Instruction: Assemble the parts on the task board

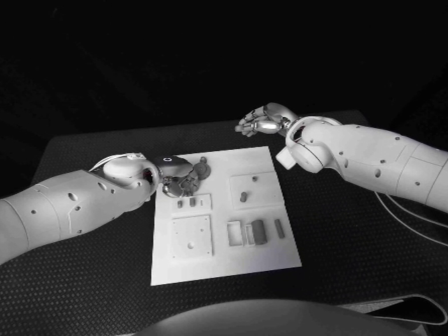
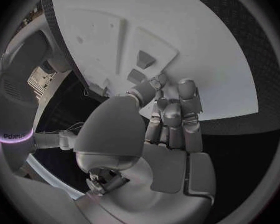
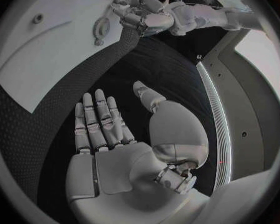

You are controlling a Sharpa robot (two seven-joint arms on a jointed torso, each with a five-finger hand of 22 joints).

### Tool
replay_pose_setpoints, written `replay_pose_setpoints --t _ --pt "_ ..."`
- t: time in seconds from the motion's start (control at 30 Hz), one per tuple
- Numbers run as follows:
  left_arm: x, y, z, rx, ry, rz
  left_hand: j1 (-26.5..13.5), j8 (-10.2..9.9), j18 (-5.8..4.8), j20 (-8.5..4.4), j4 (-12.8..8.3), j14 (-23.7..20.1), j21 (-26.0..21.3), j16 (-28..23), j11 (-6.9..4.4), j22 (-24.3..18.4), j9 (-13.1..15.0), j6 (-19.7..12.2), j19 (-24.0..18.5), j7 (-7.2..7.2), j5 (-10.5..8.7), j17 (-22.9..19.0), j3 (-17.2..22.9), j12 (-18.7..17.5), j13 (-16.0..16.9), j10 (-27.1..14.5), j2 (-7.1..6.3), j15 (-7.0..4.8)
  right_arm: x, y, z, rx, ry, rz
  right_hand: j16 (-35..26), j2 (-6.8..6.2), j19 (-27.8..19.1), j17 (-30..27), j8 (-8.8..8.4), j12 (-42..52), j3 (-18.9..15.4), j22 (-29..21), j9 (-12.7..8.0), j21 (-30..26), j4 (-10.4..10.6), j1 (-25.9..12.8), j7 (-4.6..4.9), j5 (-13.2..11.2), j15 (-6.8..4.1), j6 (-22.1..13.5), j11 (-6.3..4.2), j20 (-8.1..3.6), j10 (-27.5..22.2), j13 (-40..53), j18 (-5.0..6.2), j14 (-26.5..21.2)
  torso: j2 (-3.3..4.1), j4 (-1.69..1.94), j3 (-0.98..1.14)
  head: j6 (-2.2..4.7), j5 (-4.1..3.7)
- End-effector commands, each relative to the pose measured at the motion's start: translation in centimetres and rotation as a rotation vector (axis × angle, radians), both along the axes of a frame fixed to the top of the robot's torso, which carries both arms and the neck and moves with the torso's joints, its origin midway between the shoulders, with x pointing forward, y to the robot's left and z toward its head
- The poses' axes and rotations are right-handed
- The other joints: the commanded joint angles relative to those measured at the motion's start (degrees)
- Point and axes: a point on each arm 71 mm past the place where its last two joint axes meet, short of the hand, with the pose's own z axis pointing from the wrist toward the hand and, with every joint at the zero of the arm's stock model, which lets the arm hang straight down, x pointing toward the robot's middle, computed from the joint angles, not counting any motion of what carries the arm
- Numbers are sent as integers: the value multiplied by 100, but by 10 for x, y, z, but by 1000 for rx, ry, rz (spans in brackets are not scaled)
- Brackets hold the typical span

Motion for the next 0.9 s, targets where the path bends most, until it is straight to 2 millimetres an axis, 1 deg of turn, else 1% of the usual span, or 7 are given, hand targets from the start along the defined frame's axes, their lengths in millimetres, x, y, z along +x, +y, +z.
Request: replay_pose_setpoints --t 0.03,0.27,0.47,0.6,0.73,0.9 --pt "-4 -5 -4 11 33 -34 11 26 122 -30 -3 -46 -15 9 7 119 13 43 -25 20 -29 9 -37 34 -6 -42 73 -7 -1 2 0 2 1 15 -30 0 44 -3 37 -20 -2 8 -5 -22 22 -26 369 -10 4 -34 11 8 45 -8 -12 44 0 0 -3 -5 -15" --pt "-6 -5 -5 18 55 -48 -34 82 118 -35 0 -50 -4 24 -12 124 33 129 -30 -2 -28 18 -52 38 -18 -27 168 -22 0 2 0 1 5 16 -31 -1 45 -3 38 -21 -3 10 -7 -24 24 -27 369 -10 4 -34 11 9 45 -9 -12 44 0 1 1 -15 -18" --pt "-5 -6 -5 18 58 -48 -73 98 114 -38 4 -59 0 26 -18 125 38 153 -38 -7 -28 22 -61 33 -28 -28 223 -29 -1 2 0 1 5 17 -31 -1 45 -4 38 -21 -5 11 -8 -26 27 -30 370 -10 4 -35 11 10 45 -10 -12 43 -1 -1 1 -17 -17" --pt "-5 -9 -5 13 50 -48 -107 91 110 -40 6 -65 3 27 -16 126 33 139 -43 -2 -28 23 -74 30 -32 -32 232 -28 -1 2 0 1 5 17 -32 0 46 -4 38 -22 -6 12 -8 -27 29 -32 370 -10 4 -35 12 10 45 -10 -12 43 1 -1 -1 -13 -18" --pt "-4 -11 -5 9 42 -49 -143 71 109 -43 2 -73 5 25 -7 125 22 100 -50 9 -29 23 -95 25 -38 -43 201 -21 0 2 0 1 4 16 -32 0 46 -4 39 -22 -6 13 -9 -28 31 -34 370 -10 4 -36 12 10 45 -11 -11 43 3 -7 -2 -17 -19" --pt "-3 -11 -4 4 32 -46 -174 66 109 -43 9 -75 6 24 0 123 19 87 -50 18 -29 22 -110 25 -41 -45 194 -15 0 2 0 1 4 16 -32 0 46 -4 39 -22 -7 14 -10 -30 33 -35 370 -10 4 -36 12 10 45 -12 -11 43 1 -3 -1 -9 -24"
